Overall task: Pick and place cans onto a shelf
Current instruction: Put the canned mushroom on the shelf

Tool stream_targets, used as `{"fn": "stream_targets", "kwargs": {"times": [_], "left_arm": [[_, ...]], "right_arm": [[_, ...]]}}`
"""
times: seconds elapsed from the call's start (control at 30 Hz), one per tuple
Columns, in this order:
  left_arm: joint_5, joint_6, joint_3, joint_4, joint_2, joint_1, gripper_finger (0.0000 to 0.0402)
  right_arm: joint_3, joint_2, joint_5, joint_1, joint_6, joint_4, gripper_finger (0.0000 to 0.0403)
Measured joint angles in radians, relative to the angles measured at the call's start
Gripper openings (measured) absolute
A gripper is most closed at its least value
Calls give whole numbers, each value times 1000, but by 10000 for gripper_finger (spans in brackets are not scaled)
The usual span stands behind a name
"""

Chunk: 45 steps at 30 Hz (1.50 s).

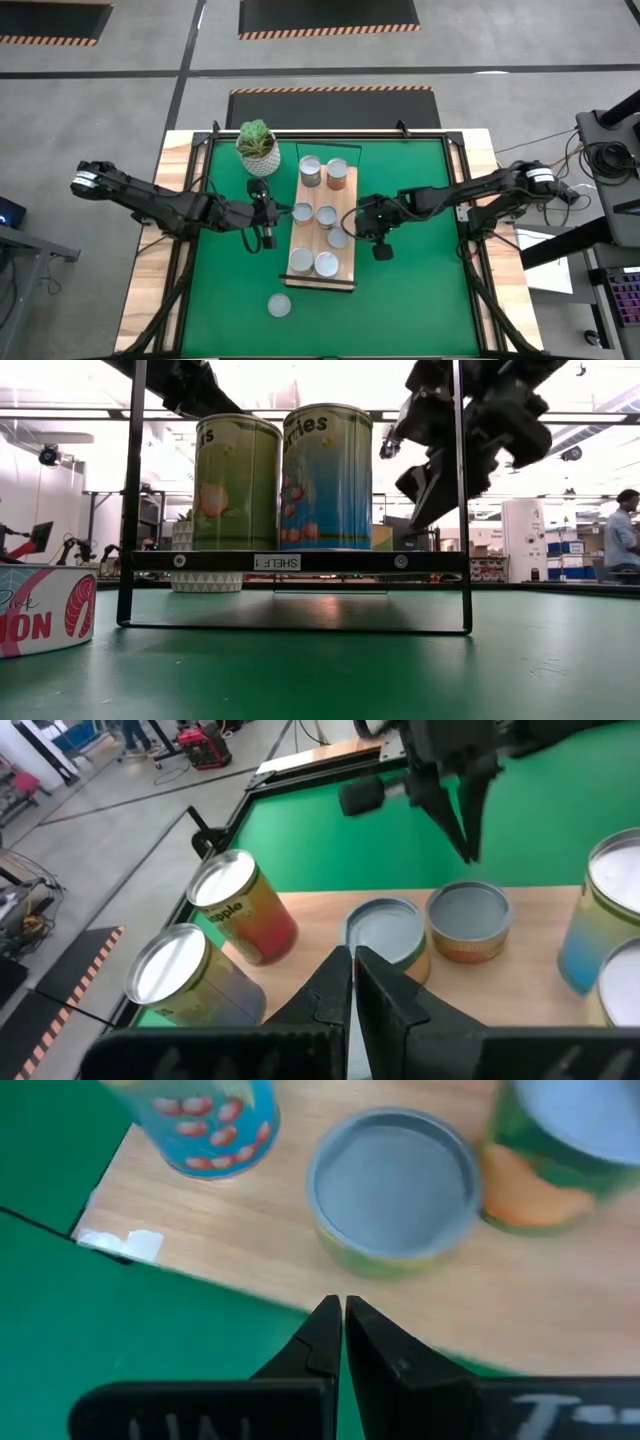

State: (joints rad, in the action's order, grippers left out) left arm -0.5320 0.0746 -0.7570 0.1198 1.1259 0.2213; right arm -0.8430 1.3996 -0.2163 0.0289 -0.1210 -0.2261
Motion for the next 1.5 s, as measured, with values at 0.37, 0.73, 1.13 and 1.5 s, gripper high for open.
{"fn": "stream_targets", "kwargs": {"times": [0.37,0.73,1.13,1.5], "left_arm": [[-2,35,0,-23,0,-10,0],[-2,57,0,-31,0,-10,0],[31,47,-159,136,11,-35,0],[585,-24,-426,403,265,-234,0]], "right_arm": [[-89,97,-2,-17,-105,-8,9],[-76,130,-17,-22,-118,137,9],[-85,-37,-19,-32,-164,30,9],[20,-231,-19,-86,-323,154,9]]}}
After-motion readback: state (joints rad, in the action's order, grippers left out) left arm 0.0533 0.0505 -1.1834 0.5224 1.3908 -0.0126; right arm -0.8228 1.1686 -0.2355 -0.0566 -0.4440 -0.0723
